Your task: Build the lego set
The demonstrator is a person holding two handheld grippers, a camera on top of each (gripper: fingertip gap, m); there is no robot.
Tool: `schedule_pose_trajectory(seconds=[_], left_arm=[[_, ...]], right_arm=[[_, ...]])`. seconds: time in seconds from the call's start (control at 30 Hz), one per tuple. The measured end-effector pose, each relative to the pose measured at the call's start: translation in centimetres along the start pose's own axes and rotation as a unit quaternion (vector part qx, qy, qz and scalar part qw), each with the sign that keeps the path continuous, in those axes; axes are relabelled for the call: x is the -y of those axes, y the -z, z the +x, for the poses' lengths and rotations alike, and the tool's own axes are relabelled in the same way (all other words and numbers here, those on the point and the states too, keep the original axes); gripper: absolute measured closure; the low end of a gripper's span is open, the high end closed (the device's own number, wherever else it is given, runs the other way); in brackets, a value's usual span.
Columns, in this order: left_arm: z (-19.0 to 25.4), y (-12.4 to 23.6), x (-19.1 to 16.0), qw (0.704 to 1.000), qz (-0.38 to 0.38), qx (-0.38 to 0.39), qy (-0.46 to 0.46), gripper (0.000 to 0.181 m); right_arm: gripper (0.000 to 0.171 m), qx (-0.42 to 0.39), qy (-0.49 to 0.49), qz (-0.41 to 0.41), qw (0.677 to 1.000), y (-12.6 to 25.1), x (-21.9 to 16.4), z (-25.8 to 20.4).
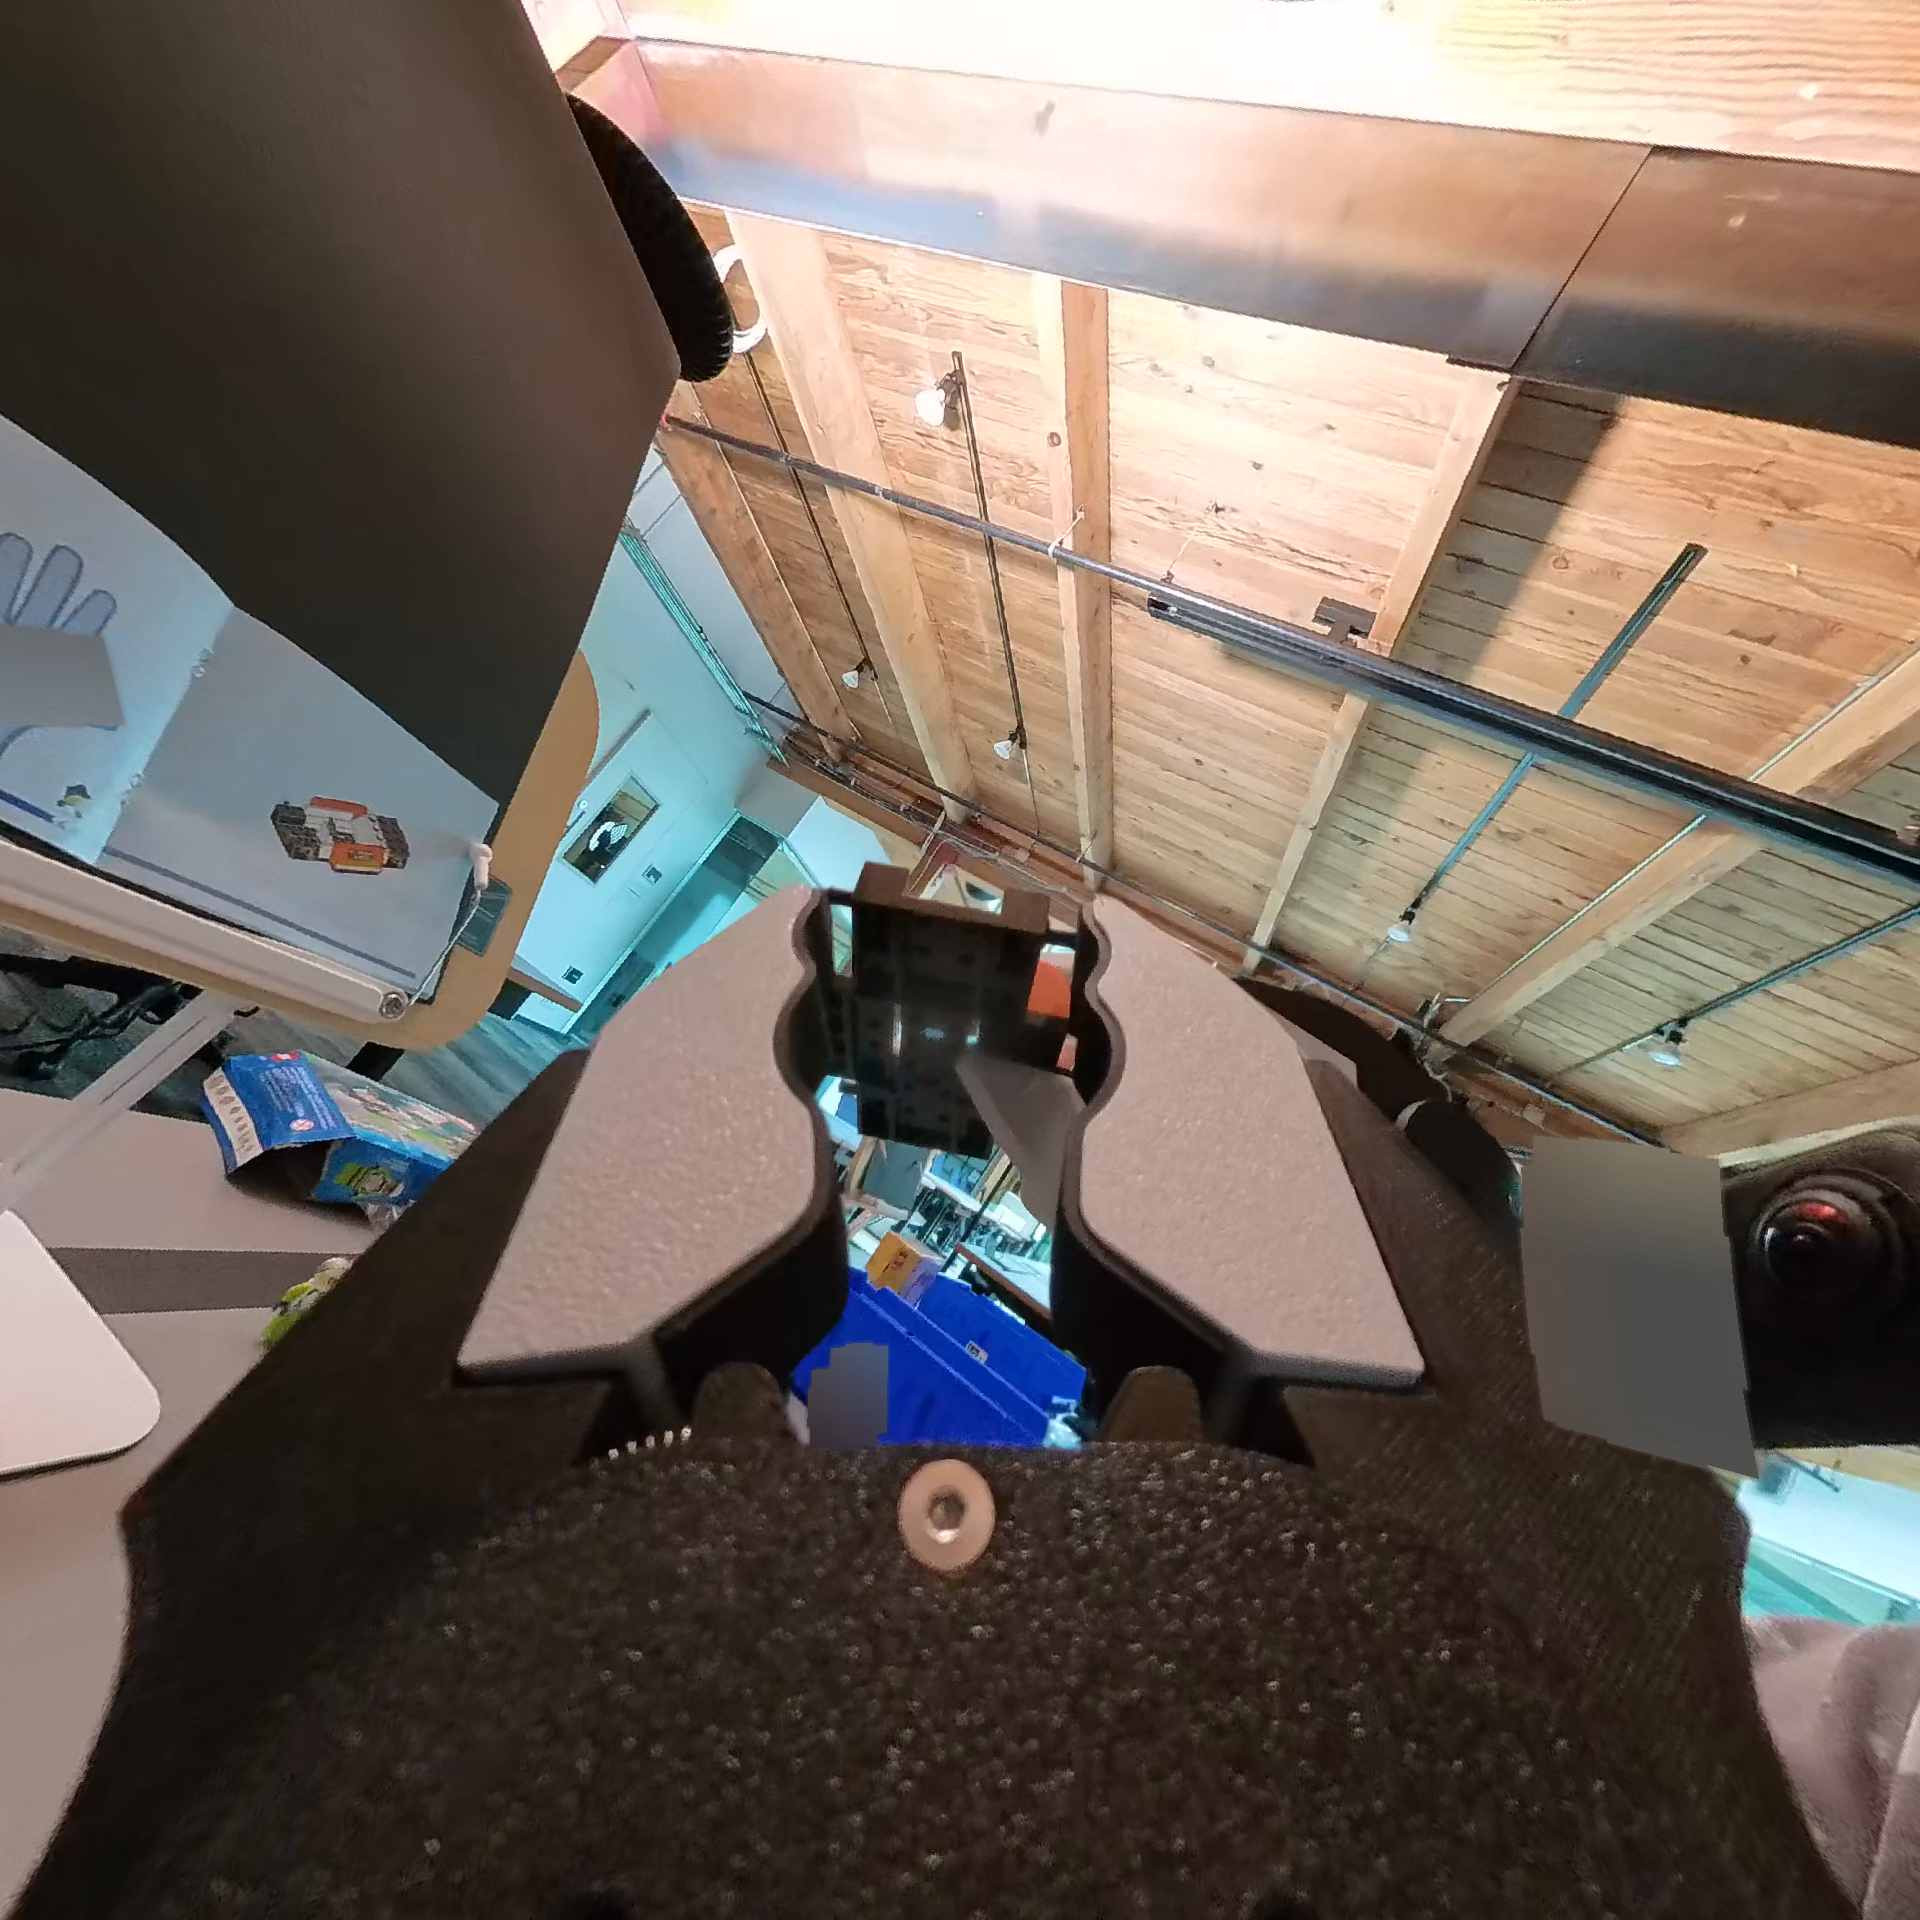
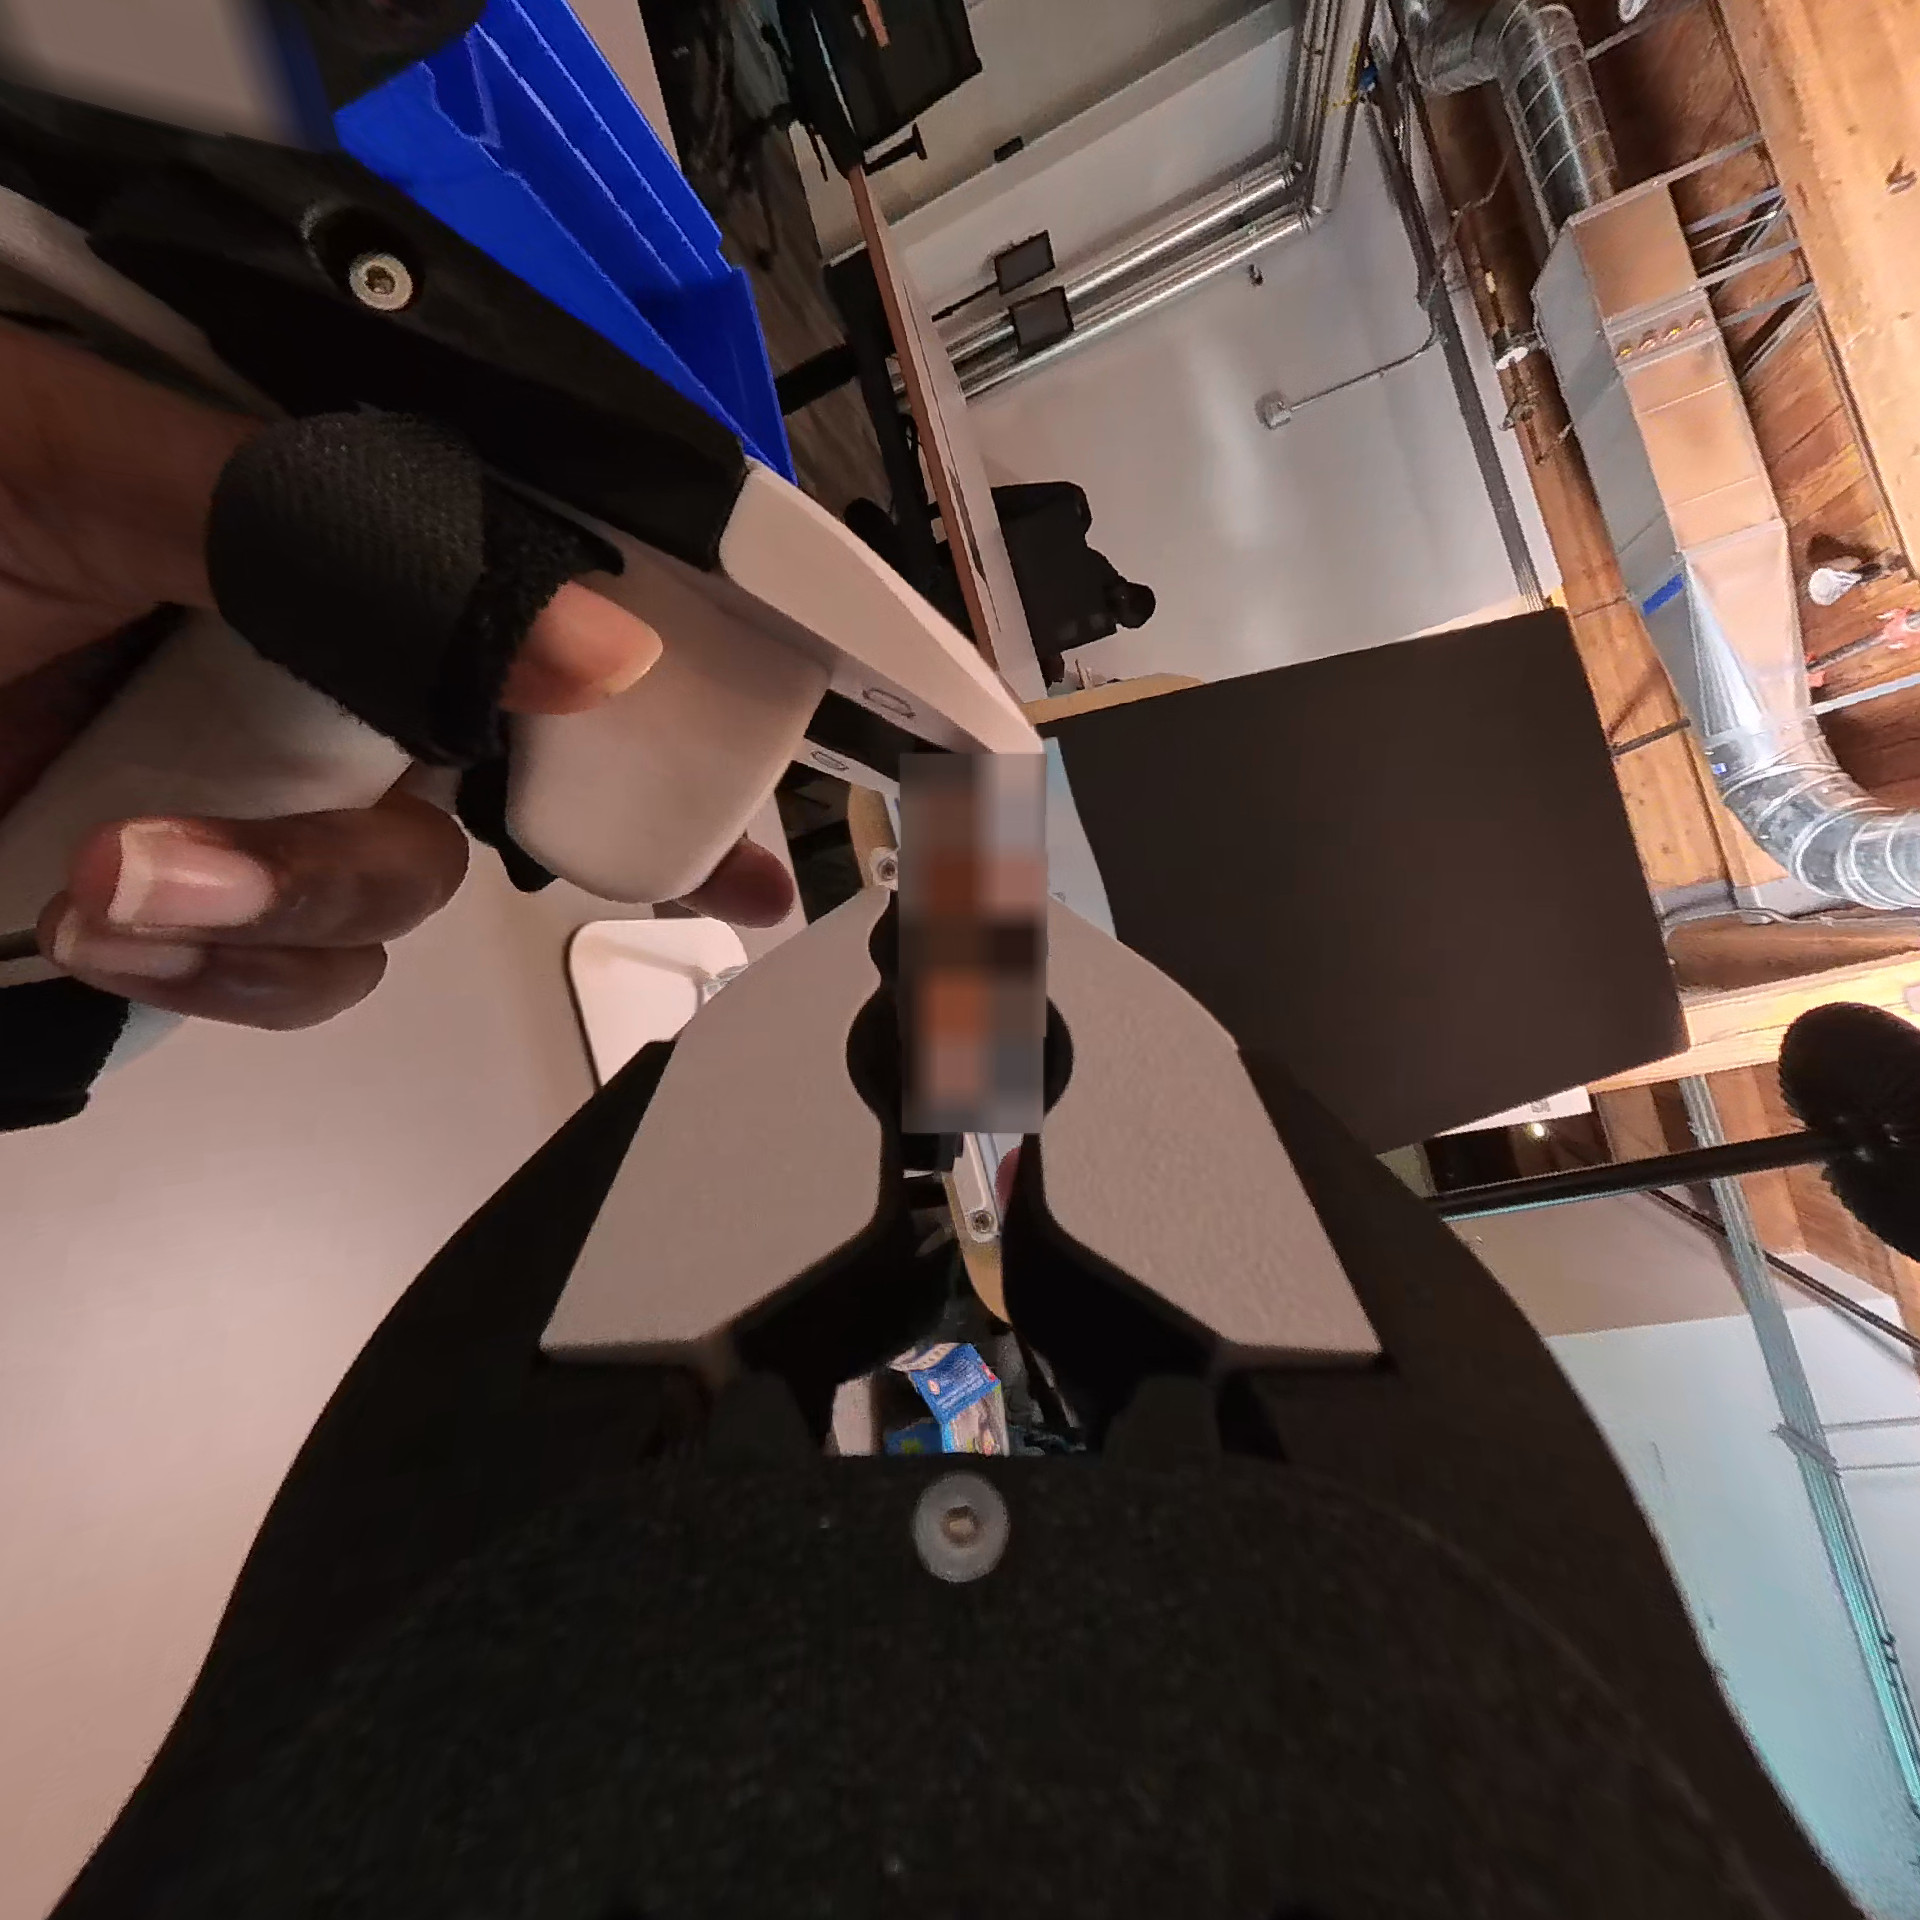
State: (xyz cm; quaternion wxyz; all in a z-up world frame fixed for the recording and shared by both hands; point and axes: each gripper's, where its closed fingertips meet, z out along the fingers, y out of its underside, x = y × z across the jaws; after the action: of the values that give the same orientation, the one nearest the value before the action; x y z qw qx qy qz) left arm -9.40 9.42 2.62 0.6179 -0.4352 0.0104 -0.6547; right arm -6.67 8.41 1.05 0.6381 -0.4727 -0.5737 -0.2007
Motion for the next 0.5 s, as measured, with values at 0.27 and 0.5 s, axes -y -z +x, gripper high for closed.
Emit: schedule_pose_trajectory(seconds=[0.27,0.5], left_arm=[[-2.0,0.3,-4.3,0.983,-0.168,0.024,-0.072,0.139],[-3.1,0.6,-9.0,0.932,-0.329,0.012,-0.151,0.140]], right_arm=[[0.155,0.039,0.092,-0.024,0.995,0.8,-3.7,-1.4],[0.155,0.051,0.169,-0.042,0.983,2.5,-6.9,-2.8]])
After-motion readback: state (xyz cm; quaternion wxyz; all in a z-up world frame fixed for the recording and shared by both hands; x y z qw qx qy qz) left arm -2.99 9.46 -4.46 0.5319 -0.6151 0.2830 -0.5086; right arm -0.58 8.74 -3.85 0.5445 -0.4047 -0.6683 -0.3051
